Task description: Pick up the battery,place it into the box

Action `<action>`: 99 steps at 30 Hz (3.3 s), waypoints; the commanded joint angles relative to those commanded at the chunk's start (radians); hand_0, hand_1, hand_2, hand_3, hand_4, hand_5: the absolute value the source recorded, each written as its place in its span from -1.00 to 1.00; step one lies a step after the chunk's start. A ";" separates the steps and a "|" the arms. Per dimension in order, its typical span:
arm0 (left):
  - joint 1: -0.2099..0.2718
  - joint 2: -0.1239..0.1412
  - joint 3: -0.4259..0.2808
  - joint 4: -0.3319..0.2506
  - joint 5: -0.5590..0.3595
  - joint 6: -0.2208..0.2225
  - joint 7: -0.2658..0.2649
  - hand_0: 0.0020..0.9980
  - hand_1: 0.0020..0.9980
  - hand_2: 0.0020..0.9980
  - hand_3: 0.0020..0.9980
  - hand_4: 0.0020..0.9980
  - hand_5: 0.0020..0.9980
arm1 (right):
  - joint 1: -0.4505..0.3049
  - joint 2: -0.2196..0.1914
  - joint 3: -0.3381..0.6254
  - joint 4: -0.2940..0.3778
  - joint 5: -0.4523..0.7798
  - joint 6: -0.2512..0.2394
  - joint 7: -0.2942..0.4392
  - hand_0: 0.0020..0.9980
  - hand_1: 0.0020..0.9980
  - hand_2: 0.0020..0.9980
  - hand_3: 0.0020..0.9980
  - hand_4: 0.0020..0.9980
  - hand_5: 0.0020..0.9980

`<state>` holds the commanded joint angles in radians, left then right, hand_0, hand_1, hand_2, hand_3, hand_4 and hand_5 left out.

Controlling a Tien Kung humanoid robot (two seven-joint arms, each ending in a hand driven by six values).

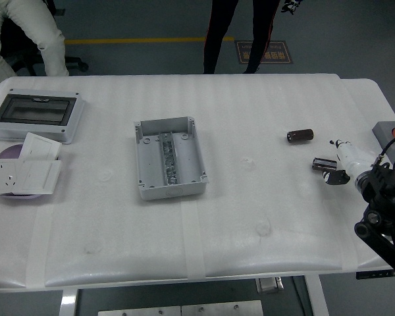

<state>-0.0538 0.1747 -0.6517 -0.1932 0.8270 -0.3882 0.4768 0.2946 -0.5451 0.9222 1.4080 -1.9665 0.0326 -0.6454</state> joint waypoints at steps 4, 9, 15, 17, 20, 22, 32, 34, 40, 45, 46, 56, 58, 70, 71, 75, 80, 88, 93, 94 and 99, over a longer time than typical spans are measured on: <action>-0.001 0.000 0.004 0.000 -0.004 0.002 -0.003 0.13 0.35 0.20 -0.15 -0.95 -1.00 | 0.020 -0.004 -0.041 -0.003 0.007 0.001 0.000 0.13 0.63 0.83 0.90 0.20 -0.61; -0.004 0.000 0.008 0.001 -0.012 0.007 -0.010 0.13 0.35 0.20 -0.15 -0.95 -1.00 | 0.050 -0.005 -0.087 -0.020 0.007 -0.003 0.000 0.13 0.63 0.83 0.90 0.20 -0.61; -0.004 0.001 0.011 0.000 -0.015 0.015 -0.017 0.13 0.35 0.20 -0.15 -0.96 -1.00 | 0.078 -0.008 -0.120 -0.049 -0.003 -0.018 0.009 0.09 0.54 0.77 0.82 0.18 -0.62; -0.004 0.002 0.011 0.000 -0.015 0.018 -0.018 0.12 0.34 0.20 -0.15 -0.96 -1.00 | 0.083 -0.009 -0.130 -0.056 -0.007 -0.023 0.014 0.03 0.49 0.72 0.70 0.17 -0.61; -0.004 0.002 0.013 0.000 -0.017 0.020 -0.020 0.12 0.34 0.20 -0.15 -0.96 -1.00 | 0.088 -0.010 -0.143 -0.067 -0.014 -0.025 0.020 0.03 0.49 0.72 0.70 0.17 -0.61; -0.003 0.002 0.014 0.000 -0.020 0.022 -0.022 0.12 0.32 0.19 -0.15 -0.97 -1.00 | 0.091 -0.010 -0.151 -0.072 -0.018 -0.023 0.022 -0.14 0.32 0.53 0.39 -0.03 -0.70; -0.005 0.003 0.017 0.000 -0.023 0.028 -0.029 0.11 0.32 0.18 -0.15 -0.98 -1.00 | 0.102 -0.013 -0.173 -0.098 -0.020 -0.018 0.029 -0.22 0.23 0.41 0.35 -0.30 -0.84; -0.005 0.003 0.020 0.000 -0.025 0.030 -0.032 0.10 0.31 0.18 -0.15 -1.00 -1.00 | 0.102 -0.012 -0.173 -0.101 -0.020 -0.021 0.031 -0.23 0.21 0.38 0.35 -0.32 -0.87; -0.006 0.003 0.023 0.000 -0.028 0.031 -0.035 0.10 0.30 0.18 -0.15 -1.00 -1.00 | 0.102 -0.009 -0.178 -0.115 -0.014 -0.031 0.042 -0.24 0.20 0.37 0.34 -0.31 -0.86; -0.006 0.002 0.021 0.000 -0.022 0.031 -0.034 0.10 0.30 0.18 -0.15 -1.00 -1.00 | 0.098 -0.007 -0.181 -0.114 -0.022 -0.044 0.048 -0.24 0.20 0.37 0.34 -0.31 -0.86; -0.006 0.002 0.022 0.000 -0.022 0.031 -0.034 0.09 0.29 0.18 -0.15 -1.00 -1.00 | 0.098 -0.007 -0.179 -0.108 -0.024 -0.047 0.048 -0.25 0.19 0.35 0.34 -0.31 -0.86; -0.006 0.000 0.015 0.000 -0.008 0.032 -0.030 0.09 0.28 0.17 -0.15 -1.00 -1.00 | 0.144 -0.001 -0.144 0.069 -0.025 -0.075 0.041 -0.26 0.18 0.34 0.34 -0.30 -0.83; -0.006 0.000 0.012 0.000 -0.005 0.032 -0.027 0.09 0.27 0.18 -0.15 -1.00 -1.00 | 0.162 0.009 -0.152 0.117 0.006 -0.087 0.048 -0.27 0.18 0.34 0.34 -0.30 -0.81; 0.002 -0.002 -0.010 -0.001 0.013 0.032 -0.016 0.08 0.26 0.17 -0.15 -1.00 -1.00 | 0.234 0.195 -0.294 0.202 0.213 -0.267 0.255 -0.23 0.22 0.38 0.38 -0.24 -0.77; 0.002 -0.002 -0.012 -0.001 0.013 0.032 -0.016 0.08 0.26 0.17 -0.15 -1.00 -1.00 | 0.240 0.212 -0.307 0.195 0.217 -0.277 0.271 -0.23 0.22 0.38 0.38 -0.24 -0.77; 0.002 -0.001 -0.021 -0.002 0.019 0.028 -0.010 0.08 0.26 0.17 -0.15 -1.00 -1.00 | 0.267 0.265 -0.358 0.156 0.228 -0.290 0.319 -0.23 0.22 0.38 0.38 -0.24 -0.77; 0.002 0.000 -0.037 -0.002 0.030 0.020 0.001 0.08 0.27 0.18 -0.15 -1.00 -1.00 | 0.287 0.300 -0.390 0.092 0.234 -0.285 0.348 0.00 0.34 0.50 0.44 -0.22 -0.76; 0.000 -0.001 -0.041 -0.002 0.032 0.014 0.006 0.08 0.27 0.16 -0.16 -1.00 -1.00 | 0.292 0.327 -0.400 0.028 0.233 -0.290 0.363 0.86 0.61 0.66 0.77 0.17 -0.51; 0.000 0.000 -0.041 -0.002 0.031 0.010 0.009 0.08 0.27 0.16 -0.16 -1.00 -1.00 | 0.293 0.326 -0.395 0.013 0.230 -0.291 0.359 0.86 0.61 0.66 0.77 0.17 -0.51; 0.000 0.000 -0.041 -0.002 0.031 0.009 0.010 0.08 0.27 0.16 -0.16 -1.00 -1.00 | 0.293 0.325 -0.394 0.013 0.230 -0.291 0.358 0.88 0.60 0.66 0.76 0.15 -0.55; -0.003 0.000 -0.039 -0.001 0.029 0.008 0.010 0.08 0.27 0.16 -0.16 -1.00 -1.00 | 0.283 0.314 -0.360 0.009 0.213 -0.297 0.349 0.88 0.60 0.66 0.76 0.15 -0.55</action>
<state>-0.0566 0.1746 -0.6905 -0.1946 0.8564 -0.3802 0.4867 0.5777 -0.2312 0.5623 1.4171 -1.7533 -0.2642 -0.2960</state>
